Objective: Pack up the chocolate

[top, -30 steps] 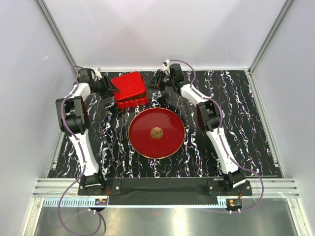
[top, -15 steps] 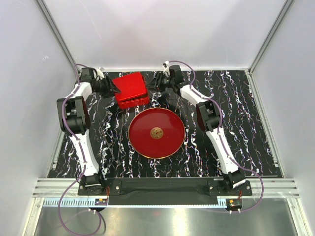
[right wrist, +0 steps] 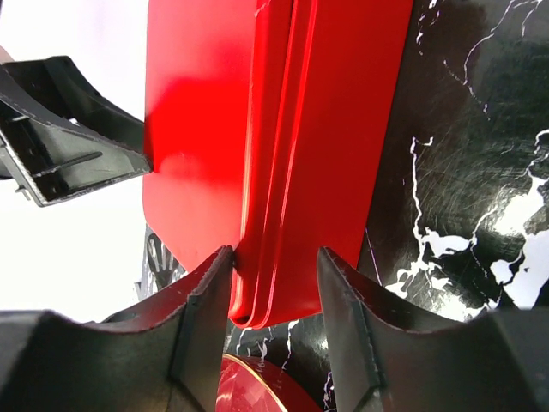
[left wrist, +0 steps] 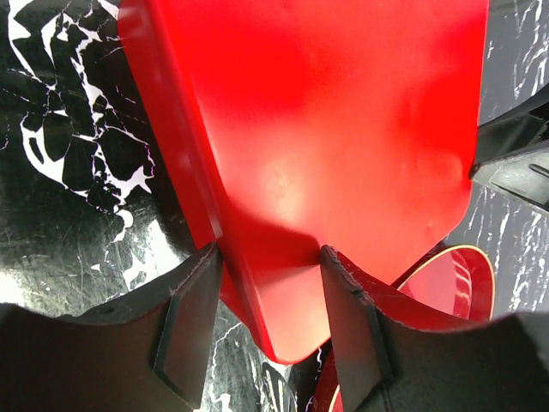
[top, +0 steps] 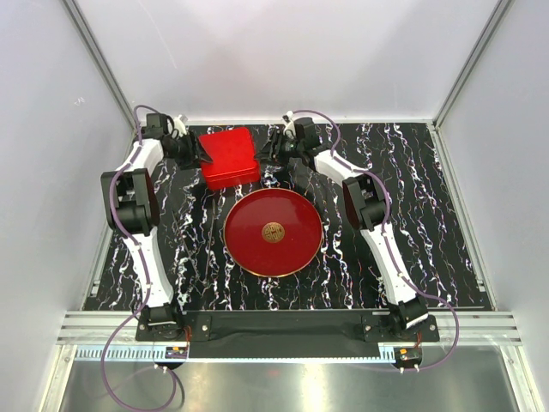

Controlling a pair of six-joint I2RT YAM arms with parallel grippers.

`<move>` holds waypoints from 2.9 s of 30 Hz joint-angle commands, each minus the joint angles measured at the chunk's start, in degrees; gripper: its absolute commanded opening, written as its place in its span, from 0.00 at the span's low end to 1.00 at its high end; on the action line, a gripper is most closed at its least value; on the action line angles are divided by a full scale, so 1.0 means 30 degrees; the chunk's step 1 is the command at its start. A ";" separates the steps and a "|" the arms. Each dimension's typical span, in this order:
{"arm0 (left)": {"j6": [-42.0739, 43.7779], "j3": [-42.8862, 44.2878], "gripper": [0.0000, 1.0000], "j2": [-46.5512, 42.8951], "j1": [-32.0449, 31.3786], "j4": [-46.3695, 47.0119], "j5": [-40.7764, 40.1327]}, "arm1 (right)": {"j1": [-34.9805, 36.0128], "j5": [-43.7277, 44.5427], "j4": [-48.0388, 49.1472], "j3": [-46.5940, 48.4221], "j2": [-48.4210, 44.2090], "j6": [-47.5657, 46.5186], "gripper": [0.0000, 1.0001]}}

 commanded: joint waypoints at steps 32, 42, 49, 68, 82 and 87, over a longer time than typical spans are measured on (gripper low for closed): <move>-0.0379 0.2933 0.57 -0.0121 0.0060 -0.2115 -0.1979 | 0.0421 0.0493 -0.0991 0.1271 -0.1362 -0.1029 0.55; -0.0525 0.2494 0.44 0.0260 0.0059 -0.1589 -0.1717 | 0.0421 0.0463 -0.1080 0.1242 -0.1450 -0.1204 0.55; -0.0584 0.2466 0.39 0.0612 -0.0057 -0.1530 -0.1453 | 0.0450 0.0493 -0.1138 0.1213 -0.1567 -0.1263 0.55; -0.0262 0.2114 0.25 0.0115 -0.0263 -0.1793 -0.1334 | 0.0421 0.0376 -0.0788 0.0569 -0.2240 -0.1175 0.55; 0.0061 0.0474 0.27 -0.1466 -0.0292 -0.1677 -0.1395 | 0.0392 0.0522 0.0560 -0.2477 -0.3382 -0.1145 0.52; 0.0032 0.0180 0.29 -0.1497 -0.0292 -0.1559 -0.1307 | 0.0421 0.0551 0.0736 -0.3269 -0.3559 -0.1204 0.50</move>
